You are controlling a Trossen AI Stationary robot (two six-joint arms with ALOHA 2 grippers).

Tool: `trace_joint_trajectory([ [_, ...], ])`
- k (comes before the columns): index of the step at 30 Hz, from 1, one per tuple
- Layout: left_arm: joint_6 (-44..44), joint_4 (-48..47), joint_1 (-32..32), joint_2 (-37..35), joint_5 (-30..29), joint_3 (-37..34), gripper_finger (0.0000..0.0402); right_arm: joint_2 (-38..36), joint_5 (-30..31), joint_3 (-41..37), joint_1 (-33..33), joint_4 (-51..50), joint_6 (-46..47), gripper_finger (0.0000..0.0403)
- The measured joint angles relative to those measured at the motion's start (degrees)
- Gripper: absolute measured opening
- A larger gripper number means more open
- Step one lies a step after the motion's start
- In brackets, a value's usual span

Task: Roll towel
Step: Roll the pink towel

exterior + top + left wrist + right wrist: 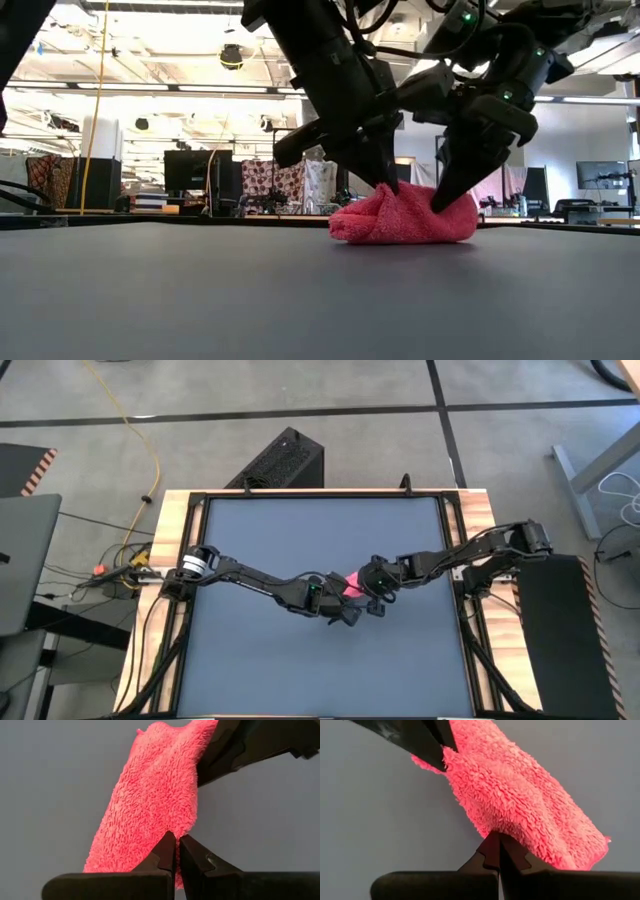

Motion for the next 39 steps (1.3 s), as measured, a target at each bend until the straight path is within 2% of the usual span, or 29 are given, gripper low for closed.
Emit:
trace_joint_trajectory([
  [7, 0.5, -0.1, 0.1, 0.0, 0.0, 0.0, 0.0, 0.0, -0.2, 0.2, 0.0, -0.2, -1.2, 0.0018],
  [24, 0.7, -0.7, 0.5, 0.0, -0.1, 0.0, 0.0, -0.4, 5.3, 1.4, 0.0, 0.9, -8.9, 0.0018],
  [29, 0.7, -0.7, 0.5, -0.6, -2.0, 0.0, 0.0, -1.0, 5.6, 1.7, -0.4, 1.5, -10.3, 0.0018],
  [34, 0.2, -2.0, 0.4, -2.3, -4.6, 0.0, 0.0, -2.6, 3.5, 1.7, -2.5, 2.7, -10.4, 0.0018],
  [39, -4.5, 0.8, 1.3, -4.6, -4.3, -3.5, 0.0, -2.5, -4.0, 1.7, -7.2, 2.9, -7.6, 0.0018],
])
